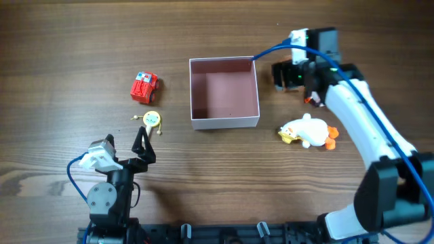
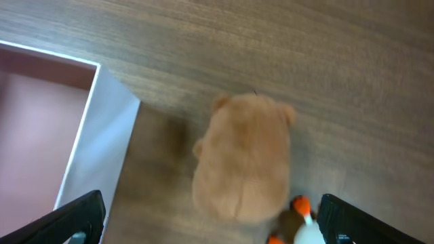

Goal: Pack container
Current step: 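Move the right gripper over the brown plush bear and lower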

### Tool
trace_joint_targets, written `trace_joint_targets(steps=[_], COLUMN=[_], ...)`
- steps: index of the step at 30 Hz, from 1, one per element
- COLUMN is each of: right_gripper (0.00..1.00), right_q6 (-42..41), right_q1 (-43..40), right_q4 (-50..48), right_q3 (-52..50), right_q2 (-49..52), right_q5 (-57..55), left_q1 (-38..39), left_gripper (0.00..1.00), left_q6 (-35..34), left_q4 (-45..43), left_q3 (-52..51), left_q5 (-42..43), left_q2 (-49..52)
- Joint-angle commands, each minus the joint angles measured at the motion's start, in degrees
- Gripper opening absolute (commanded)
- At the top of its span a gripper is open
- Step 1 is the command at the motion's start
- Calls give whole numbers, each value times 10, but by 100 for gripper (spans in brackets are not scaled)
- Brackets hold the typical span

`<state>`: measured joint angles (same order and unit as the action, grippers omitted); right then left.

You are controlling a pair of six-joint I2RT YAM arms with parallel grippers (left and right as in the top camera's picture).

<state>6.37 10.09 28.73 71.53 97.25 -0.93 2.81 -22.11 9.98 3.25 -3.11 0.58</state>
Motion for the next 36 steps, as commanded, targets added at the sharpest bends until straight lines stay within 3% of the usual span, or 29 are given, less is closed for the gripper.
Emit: trace_joint_targets(steps=[1, 10, 11, 13, 15, 16, 19, 26, 36], right_gripper=[100, 100, 94, 64, 14, 4, 4, 4, 4], right_q6=[-6, -36, -40, -39, -40, -44, -49, -49, -66], right_q1=[13, 12, 12, 12, 12, 12, 12, 12, 12], right_q4=[-26, -69, -69, -67, -58, -55, -50, -50, 3], right_q3=[12, 12, 12, 12, 12, 12, 12, 12, 12], right_q2=[47, 110, 110, 110, 106, 101, 68, -37, -41], right_q5=[-88, -98, -98, -99, -121, -138, -188, -185, -97], left_q1=[-5, -5, -5, -5, -5, -5, -5, -5, -5], left_gripper=[100, 100, 100, 100, 100, 100, 100, 100, 100], left_q6=[11, 11, 11, 11, 11, 11, 11, 11, 11], left_q4=[-3, -3, -3, -3, -3, -3, -3, -3, -3], left_q3=[-3, -3, -3, -3, -3, -3, -3, -3, -3], left_q5=[-3, -3, -3, -3, -3, -3, -3, -3, -3], left_q2=[-2, -2, -2, -2, -2, -2, -2, -2, -2])
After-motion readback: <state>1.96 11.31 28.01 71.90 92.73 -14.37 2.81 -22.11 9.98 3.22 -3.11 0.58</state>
